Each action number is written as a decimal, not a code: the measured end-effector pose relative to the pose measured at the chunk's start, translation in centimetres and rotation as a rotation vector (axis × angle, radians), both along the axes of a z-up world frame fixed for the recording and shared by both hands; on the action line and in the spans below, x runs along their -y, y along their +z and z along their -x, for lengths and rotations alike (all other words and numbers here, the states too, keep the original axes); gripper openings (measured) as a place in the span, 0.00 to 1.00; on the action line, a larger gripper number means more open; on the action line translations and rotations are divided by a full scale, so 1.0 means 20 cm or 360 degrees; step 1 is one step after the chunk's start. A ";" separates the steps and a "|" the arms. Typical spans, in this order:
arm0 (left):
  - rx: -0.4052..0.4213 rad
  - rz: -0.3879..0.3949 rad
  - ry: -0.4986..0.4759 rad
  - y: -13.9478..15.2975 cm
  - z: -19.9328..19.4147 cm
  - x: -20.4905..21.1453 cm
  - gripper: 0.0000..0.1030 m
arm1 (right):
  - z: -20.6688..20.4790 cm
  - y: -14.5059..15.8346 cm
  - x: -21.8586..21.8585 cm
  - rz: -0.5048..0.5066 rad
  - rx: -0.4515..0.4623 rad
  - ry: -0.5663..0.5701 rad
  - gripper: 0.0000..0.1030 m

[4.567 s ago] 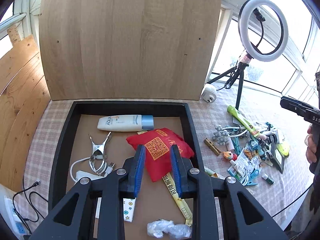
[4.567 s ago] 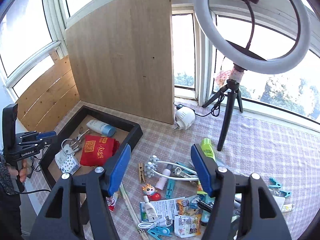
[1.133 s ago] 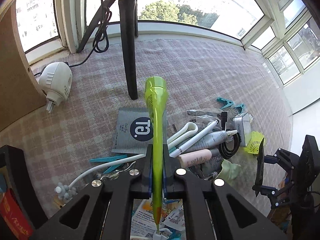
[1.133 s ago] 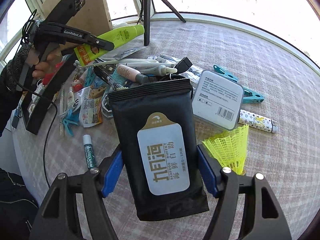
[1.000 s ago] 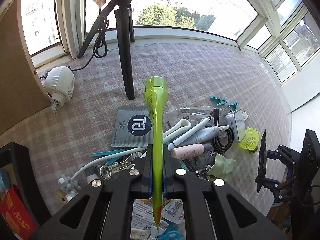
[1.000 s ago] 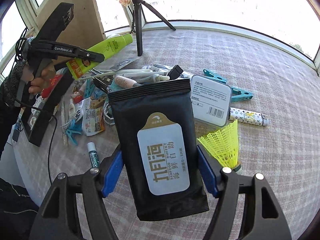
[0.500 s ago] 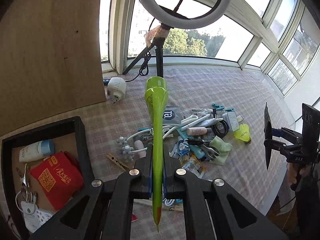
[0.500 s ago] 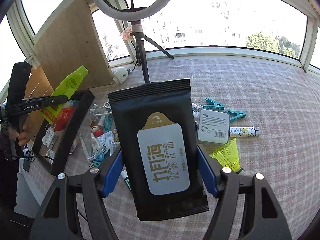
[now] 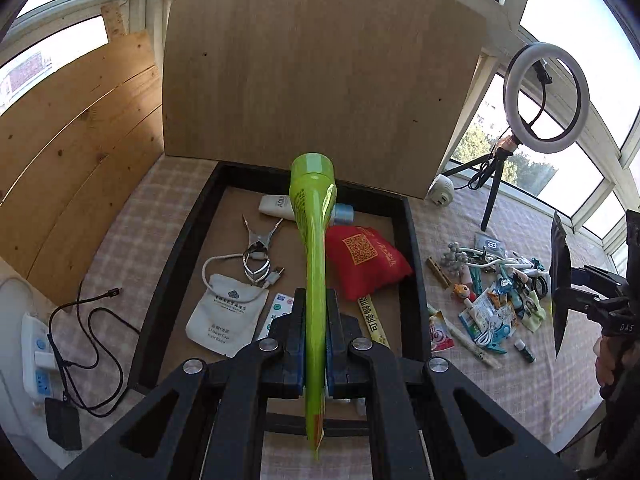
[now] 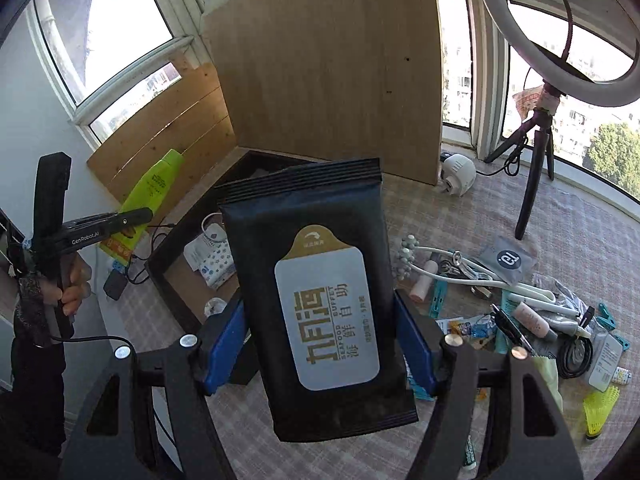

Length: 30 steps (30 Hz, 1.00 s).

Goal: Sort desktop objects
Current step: 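Carry green tube and black pouch into the black tray and release both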

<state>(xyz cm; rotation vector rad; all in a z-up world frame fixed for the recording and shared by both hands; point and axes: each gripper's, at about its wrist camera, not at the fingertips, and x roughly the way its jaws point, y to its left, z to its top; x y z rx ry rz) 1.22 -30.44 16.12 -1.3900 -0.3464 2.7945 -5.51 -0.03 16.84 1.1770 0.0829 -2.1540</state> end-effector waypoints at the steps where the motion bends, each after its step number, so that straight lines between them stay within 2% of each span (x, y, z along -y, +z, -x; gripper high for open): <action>1: 0.0005 -0.0014 0.0020 -0.02 -0.02 0.03 0.06 | 0.00 -0.02 0.09 -0.0011 0.0015 0.0046 0.66; 5: 0.0020 -0.0026 0.0072 -0.07 -0.04 0.11 0.06 | -0.01 -0.08 0.37 -0.0069 0.0036 0.0172 0.66; 8: 0.0010 -0.0017 0.0106 -0.07 -0.04 0.15 0.06 | 0.00 -0.10 0.51 -0.0078 0.0048 0.0211 0.66; 11: -0.0003 0.0050 0.0165 -0.08 -0.03 0.18 0.08 | 0.01 -0.11 0.63 -0.0104 0.0047 0.0266 0.68; 12: 0.0012 0.0070 0.0189 -0.08 -0.02 0.19 0.21 | 0.02 -0.12 0.66 -0.0128 0.0035 0.0275 0.69; 13: 0.0024 0.0074 0.0201 -0.09 -0.01 0.21 0.40 | 0.02 -0.12 0.68 -0.0138 0.0020 0.0276 0.69; 15: 0.0000 0.0067 0.0226 -0.10 -0.01 0.23 0.48 | 0.02 -0.12 0.71 -0.0134 0.0000 0.0273 0.70; 22: -0.0036 0.0049 0.0223 -0.08 -0.04 0.24 0.48 | 0.06 -0.08 0.65 -0.0125 -0.0038 0.0198 0.70; 27: -0.0034 0.0054 0.0172 -0.07 -0.03 0.19 0.48 | 0.07 -0.05 0.47 -0.0118 -0.0082 0.0111 0.70; 30: -0.0033 0.0043 0.0109 -0.07 -0.01 0.12 0.48 | 0.08 -0.03 0.29 -0.0092 -0.0094 0.0008 0.70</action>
